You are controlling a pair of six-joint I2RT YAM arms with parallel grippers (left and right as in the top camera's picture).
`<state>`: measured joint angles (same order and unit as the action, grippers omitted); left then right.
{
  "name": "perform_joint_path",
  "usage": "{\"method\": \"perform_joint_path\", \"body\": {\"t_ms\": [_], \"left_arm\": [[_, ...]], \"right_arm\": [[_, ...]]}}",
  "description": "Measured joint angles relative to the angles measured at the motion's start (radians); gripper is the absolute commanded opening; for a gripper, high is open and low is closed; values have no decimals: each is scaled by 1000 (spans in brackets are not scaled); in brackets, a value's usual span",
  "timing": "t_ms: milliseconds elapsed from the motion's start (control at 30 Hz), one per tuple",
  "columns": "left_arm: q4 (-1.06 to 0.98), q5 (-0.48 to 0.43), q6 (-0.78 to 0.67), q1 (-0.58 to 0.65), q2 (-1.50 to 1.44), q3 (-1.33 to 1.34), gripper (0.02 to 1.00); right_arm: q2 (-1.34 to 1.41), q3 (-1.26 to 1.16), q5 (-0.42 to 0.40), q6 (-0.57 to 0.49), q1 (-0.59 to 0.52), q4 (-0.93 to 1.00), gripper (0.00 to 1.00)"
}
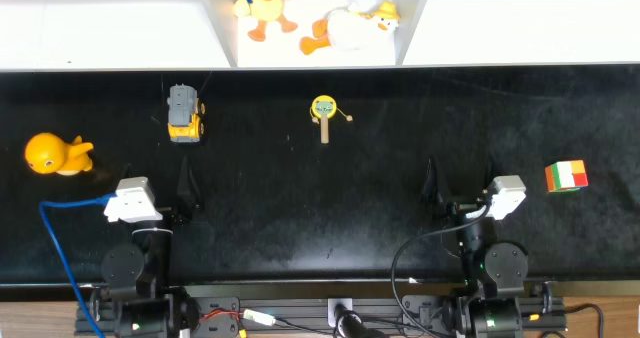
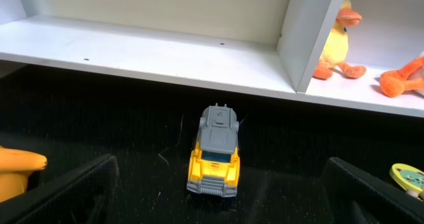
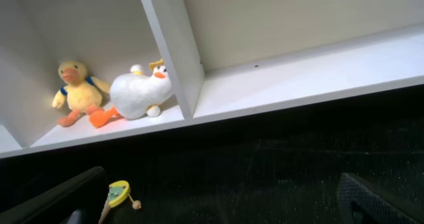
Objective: Store Toys
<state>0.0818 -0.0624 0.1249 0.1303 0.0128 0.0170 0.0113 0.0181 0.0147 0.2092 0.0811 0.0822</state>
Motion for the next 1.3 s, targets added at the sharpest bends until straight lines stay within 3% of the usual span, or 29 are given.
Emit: {"method": "perform_joint_path", "body": {"t_ms": [567, 700, 900, 1133, 1300], "left_arm": [[-5, -4, 0, 0, 0, 0, 998], [63, 37, 1, 0, 1, 26, 996], [440, 286, 23, 0, 72, 314, 998], [655, 628, 41, 0, 316, 785, 998], [830, 776, 53, 0, 556, 1113, 996]], "right_arm": [[0, 0, 0, 0, 0, 0, 996], [0, 0, 0, 0, 0, 0, 996], [0, 0, 0, 0, 0, 0, 993], [0, 0, 0, 0, 0, 0, 998], [0, 0, 0, 0, 0, 0, 996]]}}
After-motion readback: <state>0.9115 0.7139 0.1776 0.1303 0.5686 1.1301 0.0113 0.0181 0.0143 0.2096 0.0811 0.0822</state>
